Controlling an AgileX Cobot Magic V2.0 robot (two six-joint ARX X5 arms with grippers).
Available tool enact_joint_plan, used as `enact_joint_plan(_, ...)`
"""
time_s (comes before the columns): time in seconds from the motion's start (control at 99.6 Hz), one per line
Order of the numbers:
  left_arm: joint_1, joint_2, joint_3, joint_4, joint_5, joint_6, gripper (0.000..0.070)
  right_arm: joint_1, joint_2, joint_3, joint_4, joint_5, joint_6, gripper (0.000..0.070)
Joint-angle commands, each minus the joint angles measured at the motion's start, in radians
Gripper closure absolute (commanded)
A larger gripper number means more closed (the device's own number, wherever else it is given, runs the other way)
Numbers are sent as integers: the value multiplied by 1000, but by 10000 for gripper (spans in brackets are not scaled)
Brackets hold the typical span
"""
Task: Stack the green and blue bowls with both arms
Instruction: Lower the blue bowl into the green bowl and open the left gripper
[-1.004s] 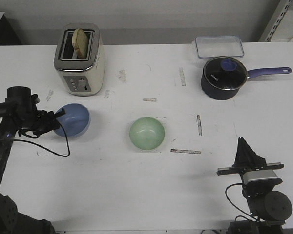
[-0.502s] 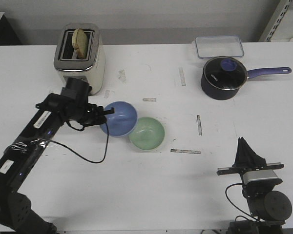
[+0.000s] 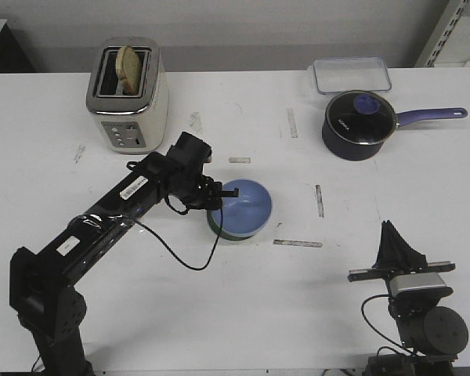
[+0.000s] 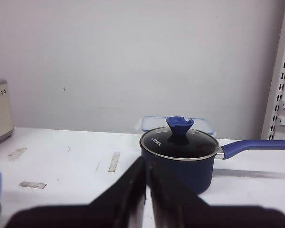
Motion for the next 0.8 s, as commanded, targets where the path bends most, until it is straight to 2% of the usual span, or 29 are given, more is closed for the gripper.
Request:
enact_joint_plan(0.0,-8,17,22,16,3,-5,697,1,-2,3,11,2,13,694)
enact_joint_plan(0.05,-9,18,22,22,3,-5,675,1,-2,3,11,2,13,694)
enact_joint_plan(0.141,-8,18,22,22,3,-5,519,1,-2,3,11,2,13,694)
enact_joint_plan(0.181,-8,18,22,21,3,-5,483,1,-2,3,11,2,13,694)
enact_joint_plan(0.572,-15,-40,22,14,2,8,482,1,-2,3,11,2,13,694)
enact_joint_plan(0.683,-14,-78,17,40,0,45,483,1,-2,3,11,2,13,694)
enact_joint_plan(0.793,-6,-131,-6,98,-2,120,484,1,-2,3,11,2,13,694)
